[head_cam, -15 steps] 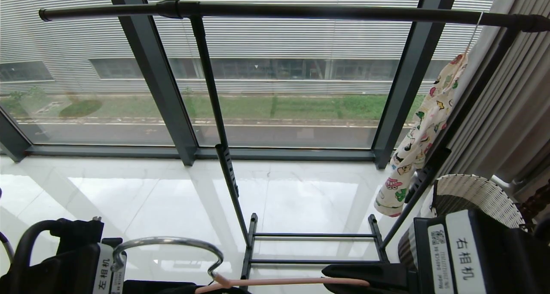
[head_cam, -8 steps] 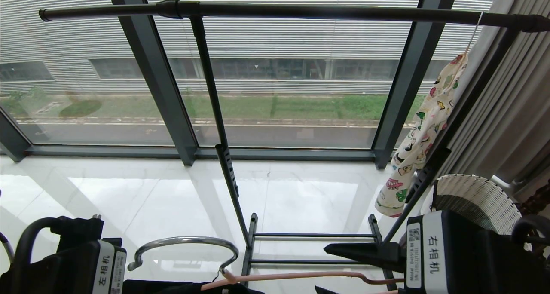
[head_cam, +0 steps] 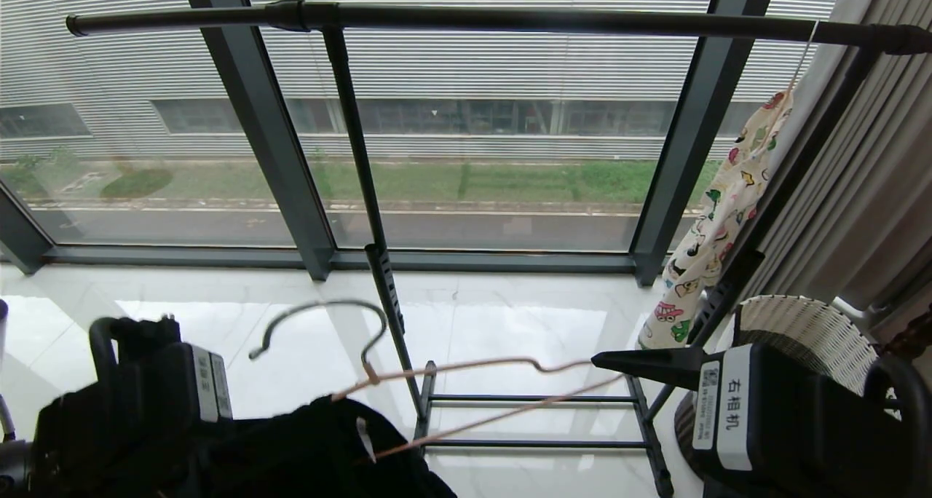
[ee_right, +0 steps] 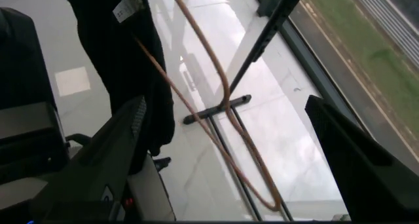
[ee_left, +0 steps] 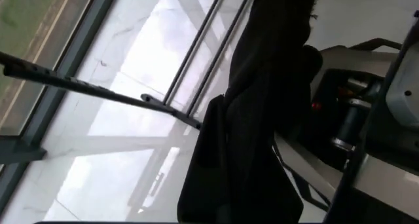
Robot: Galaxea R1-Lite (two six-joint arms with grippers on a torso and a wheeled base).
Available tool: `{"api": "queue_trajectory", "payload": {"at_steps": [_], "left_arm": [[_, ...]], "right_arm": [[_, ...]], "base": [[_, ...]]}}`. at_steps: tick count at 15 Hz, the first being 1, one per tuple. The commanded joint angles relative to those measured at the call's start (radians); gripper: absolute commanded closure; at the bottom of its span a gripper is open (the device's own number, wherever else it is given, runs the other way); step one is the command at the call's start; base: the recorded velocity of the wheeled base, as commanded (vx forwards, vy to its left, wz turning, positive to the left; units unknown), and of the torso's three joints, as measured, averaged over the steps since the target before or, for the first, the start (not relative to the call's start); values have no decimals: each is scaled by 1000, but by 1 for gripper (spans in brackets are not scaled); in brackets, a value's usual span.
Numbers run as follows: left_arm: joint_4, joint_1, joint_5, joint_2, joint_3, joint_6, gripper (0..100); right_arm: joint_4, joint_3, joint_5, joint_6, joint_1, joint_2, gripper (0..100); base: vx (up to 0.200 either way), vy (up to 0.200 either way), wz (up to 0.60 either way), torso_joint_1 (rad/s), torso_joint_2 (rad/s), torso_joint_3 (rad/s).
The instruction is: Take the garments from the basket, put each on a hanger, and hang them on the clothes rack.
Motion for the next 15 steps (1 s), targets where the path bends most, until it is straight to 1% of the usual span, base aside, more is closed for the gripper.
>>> {"api": "queue_trajectory", "payload": {"at_steps": [1,2,3,4,5,6,9,10,11,13,15], "left_arm": [[-91,65,-10,47,-25,-37,100],[-100,65,-12,50,-58,-65,100],[-100,64,-20,47,-80,-73,100],[-100,61,-37,41,-92,-73,100],[-100,59,-58,33,-104,-73,100],[-100,58,-67,30,-117,-71,100],[-100,36,-67,19,-160,-73,100],[-100,27,-67,13,-161,-73,100],[-98,19,-67,6,-158,-73,100],[-98,12,-67,6,-158,-73,100],[-98,-16,-66,6,-160,-73,100]], "right_arm": [[-21,52,1,2,7,5,0],[-88,78,-1,4,7,31,0],[-174,100,-1,5,6,68,0],[-286,118,-1,13,1,125,0],[-387,123,-5,37,-13,188,0],[-461,118,-28,66,-20,246,0],[-633,81,-153,132,-46,395,0],[-653,61,-180,142,-60,424,0],[-660,38,-192,149,-76,439,0],[-660,18,-196,154,-105,449,0],[-660,15,-196,154,-111,449,0]], "base": [[0,0,0,0,0,0],[0,0,0,0,0,0],[0,0,0,0,0,0],[0,0,0,0,0,0],[0,0,0,0,0,0],[0,0,0,0,0,0],[0,0,0,0,0,0],[0,0,0,0,0,0],[0,0,0,0,0,0],[0,0,0,0,0,0],[0,0,0,0,0,0]]}}
